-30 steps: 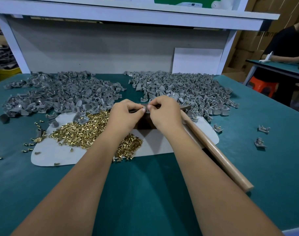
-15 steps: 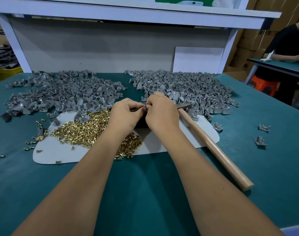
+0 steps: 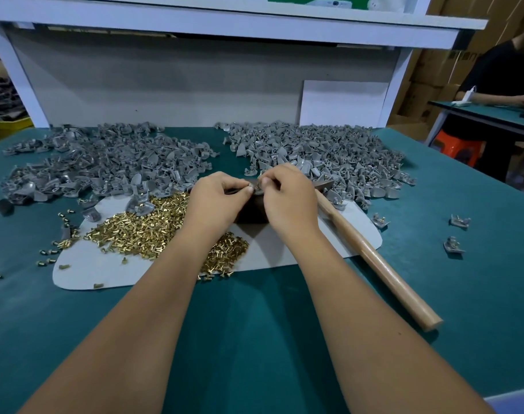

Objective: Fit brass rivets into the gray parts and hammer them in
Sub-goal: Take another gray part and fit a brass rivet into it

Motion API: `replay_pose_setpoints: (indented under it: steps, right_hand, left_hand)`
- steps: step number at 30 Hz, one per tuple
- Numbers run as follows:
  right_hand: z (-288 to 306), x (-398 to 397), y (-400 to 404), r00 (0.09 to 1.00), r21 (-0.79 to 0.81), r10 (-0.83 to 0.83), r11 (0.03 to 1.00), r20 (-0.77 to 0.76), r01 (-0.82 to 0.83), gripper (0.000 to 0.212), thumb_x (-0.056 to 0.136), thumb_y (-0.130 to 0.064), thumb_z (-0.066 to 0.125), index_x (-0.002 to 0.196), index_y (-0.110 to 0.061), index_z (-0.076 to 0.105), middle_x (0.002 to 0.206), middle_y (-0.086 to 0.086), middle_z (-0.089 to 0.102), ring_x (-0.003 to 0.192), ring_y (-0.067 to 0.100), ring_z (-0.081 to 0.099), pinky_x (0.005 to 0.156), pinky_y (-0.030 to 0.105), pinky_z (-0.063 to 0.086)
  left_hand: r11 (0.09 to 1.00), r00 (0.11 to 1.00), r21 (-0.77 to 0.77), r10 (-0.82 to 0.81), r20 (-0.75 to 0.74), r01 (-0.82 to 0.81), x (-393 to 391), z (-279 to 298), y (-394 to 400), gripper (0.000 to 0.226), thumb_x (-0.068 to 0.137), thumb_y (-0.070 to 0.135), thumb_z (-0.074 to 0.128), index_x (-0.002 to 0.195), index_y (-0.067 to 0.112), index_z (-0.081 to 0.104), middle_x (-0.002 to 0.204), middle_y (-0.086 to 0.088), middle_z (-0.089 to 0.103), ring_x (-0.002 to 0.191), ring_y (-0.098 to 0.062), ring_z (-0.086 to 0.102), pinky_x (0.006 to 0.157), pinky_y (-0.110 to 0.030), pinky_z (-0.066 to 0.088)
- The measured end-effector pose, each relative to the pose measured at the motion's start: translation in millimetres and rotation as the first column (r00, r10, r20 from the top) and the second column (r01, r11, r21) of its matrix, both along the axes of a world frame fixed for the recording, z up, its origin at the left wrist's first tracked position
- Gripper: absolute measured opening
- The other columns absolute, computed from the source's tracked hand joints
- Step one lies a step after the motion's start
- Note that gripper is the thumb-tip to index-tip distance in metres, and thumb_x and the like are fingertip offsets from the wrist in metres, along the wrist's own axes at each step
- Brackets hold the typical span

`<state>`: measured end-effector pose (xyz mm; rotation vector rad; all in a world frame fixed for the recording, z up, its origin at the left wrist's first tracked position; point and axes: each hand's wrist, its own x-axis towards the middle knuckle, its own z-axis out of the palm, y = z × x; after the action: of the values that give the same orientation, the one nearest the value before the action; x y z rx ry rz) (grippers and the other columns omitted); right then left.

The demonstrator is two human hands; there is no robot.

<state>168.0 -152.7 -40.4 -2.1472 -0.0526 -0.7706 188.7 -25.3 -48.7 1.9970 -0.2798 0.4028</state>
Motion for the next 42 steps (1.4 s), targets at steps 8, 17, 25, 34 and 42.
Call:
replay_pose_setpoints:
  steps: [8, 17, 25, 34, 42]
  right_hand:
    - [5.9, 1.1, -1.7, 0.996, 0.244, 0.021, 0.970, -0.085, 0.000, 0.026, 0.090, -0.012, 0.052, 0.070, -0.026, 0.059, 0.092, -0.008, 0.059, 0.083, 0.005, 0.051, 0.074, 0.027, 0.039]
    - [6.9, 4.5, -1.1, 0.995, 0.111, 0.001, 0.994, -0.101, 0.010, 0.017, 0.091, -0.029, 0.058, 0.077, -0.021, 0.065, 0.090, -0.008, 0.056, 0.075, 0.002, 0.049, 0.063, 0.019, 0.034]
    - [2.9, 9.2, 9.0, 0.954, -0.409, -0.299, 0.872, -0.010, 0.269, 0.045, 0.097, -0.046, 0.039, 0.102, -0.009, 0.063, 0.110, 0.011, 0.054, 0.105, 0.028, 0.042, 0.091, 0.041, 0.031]
    - [-0.6, 7.2, 11.5, 0.939, -0.585, -0.342, 0.755, 0.030, 0.294, 0.041, 0.100, -0.037, 0.031, 0.101, -0.013, 0.065, 0.104, 0.009, 0.063, 0.099, 0.028, 0.050, 0.084, 0.041, 0.035]
    - [-5.3, 7.5, 11.5, 0.933, -0.609, -0.352, 0.726, 0.070, 0.320, 0.036, 0.101, -0.031, 0.032, 0.102, -0.012, 0.063, 0.105, 0.009, 0.061, 0.101, 0.030, 0.049, 0.085, 0.041, 0.033]
  left_hand:
    - [1.000, 1.000, -0.012, 0.003, -0.006, -0.003, 4.6, -3.0, -0.9, 0.015, 0.090, 0.023, 0.069, 0.102, 0.019, 0.078, 0.091, 0.018, 0.061, 0.086, 0.005, 0.055, 0.071, -0.007, 0.034]
    - [0.999, 0.998, 0.053, 0.000, 0.060, -0.003, 6.5, -4.1, 0.7, 0.016, 0.088, 0.019, 0.071, 0.101, 0.021, 0.079, 0.088, 0.018, 0.061, 0.084, 0.007, 0.055, 0.072, -0.005, 0.037]
    - [0.998, 0.997, 0.055, 0.004, 0.083, -0.008, 6.5, -4.3, 0.6, 0.012, 0.087, 0.023, 0.070, 0.095, 0.023, 0.080, 0.088, 0.011, 0.066, 0.085, -0.001, 0.060, 0.075, -0.025, 0.049]
    - [0.998, 0.997, 0.068, 0.012, 0.081, -0.017, 3.5, -3.7, -0.6, 0.013, 0.089, 0.032, 0.070, 0.097, 0.027, 0.079, 0.087, 0.015, 0.066, 0.088, -0.004, 0.061, 0.081, -0.026, 0.050]
    - [0.996, 0.997, 0.082, 0.014, 0.072, -0.020, 4.9, -3.8, -0.5, 0.014, 0.087, 0.025, 0.072, 0.099, 0.022, 0.079, 0.087, 0.018, 0.064, 0.090, -0.007, 0.061, 0.084, -0.027, 0.048]
